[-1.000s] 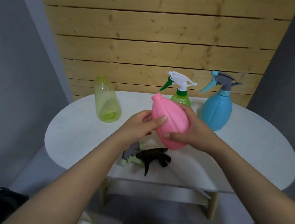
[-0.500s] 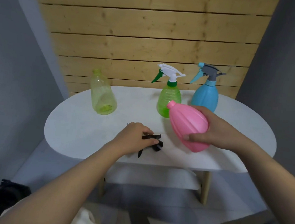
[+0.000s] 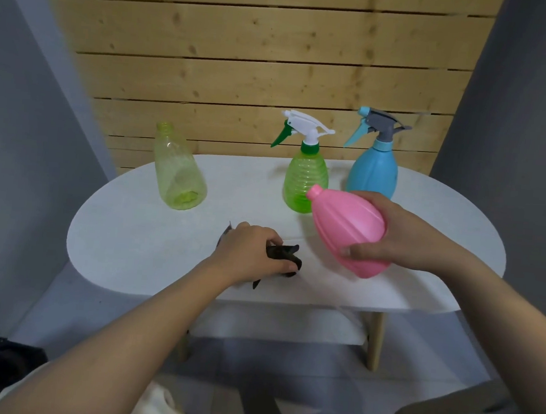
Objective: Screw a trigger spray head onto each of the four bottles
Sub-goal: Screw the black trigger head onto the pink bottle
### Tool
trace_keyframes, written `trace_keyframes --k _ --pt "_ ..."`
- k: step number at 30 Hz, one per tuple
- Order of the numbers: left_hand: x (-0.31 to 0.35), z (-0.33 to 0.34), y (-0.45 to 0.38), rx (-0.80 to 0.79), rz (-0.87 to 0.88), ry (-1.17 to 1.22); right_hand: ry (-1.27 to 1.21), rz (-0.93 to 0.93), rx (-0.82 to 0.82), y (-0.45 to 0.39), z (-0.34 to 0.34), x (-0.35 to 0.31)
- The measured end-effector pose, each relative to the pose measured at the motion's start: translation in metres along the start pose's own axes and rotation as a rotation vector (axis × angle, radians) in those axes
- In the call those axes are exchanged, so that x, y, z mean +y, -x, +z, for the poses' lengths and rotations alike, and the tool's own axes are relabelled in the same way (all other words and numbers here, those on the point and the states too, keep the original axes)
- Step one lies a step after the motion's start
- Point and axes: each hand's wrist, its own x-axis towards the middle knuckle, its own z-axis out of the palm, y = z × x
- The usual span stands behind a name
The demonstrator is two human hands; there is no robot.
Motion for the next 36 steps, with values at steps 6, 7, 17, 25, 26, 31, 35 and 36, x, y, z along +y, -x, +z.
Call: trace_keyframes --k 6,7,17,25,26,31,35,36 --pt "0.0 -0.012 -0.005 0.111 -0.034 0.251 -0.055 -0.015 0.068 0.0 -0.007 0.007" --pt "0.0 -0.016 -0.005 0.124 -0.034 0.266 -0.073 -0.016 0.091 0.0 -0.009 0.008" --pt "-0.036 -0.052 -0.012 0.282 -0.155 0.527 -0.107 0.019 -0.04 -0.004 -0.018 0.015" --pt "-0.055 -0.053 -0.019 0.427 -0.343 0.782 -0.084 0.015 -0.114 -0.009 -0.013 0.017" --pt "-0.056 -0.053 -0.02 0.43 -0.36 0.815 -0.08 0.017 -0.117 -0.01 -0.013 0.017" --pt "-0.057 -0.055 -0.021 0.423 -0.367 0.88 -0.071 0.014 -0.123 -0.011 -0.011 0.018" --pt "-0.053 -0.053 -0.019 0.405 -0.325 0.856 -0.074 -0.008 -0.111 -0.011 -0.009 0.017" --pt "-0.051 -0.052 -0.018 0.402 -0.319 0.848 -0.075 -0.011 -0.111 -0.011 -0.009 0.016"
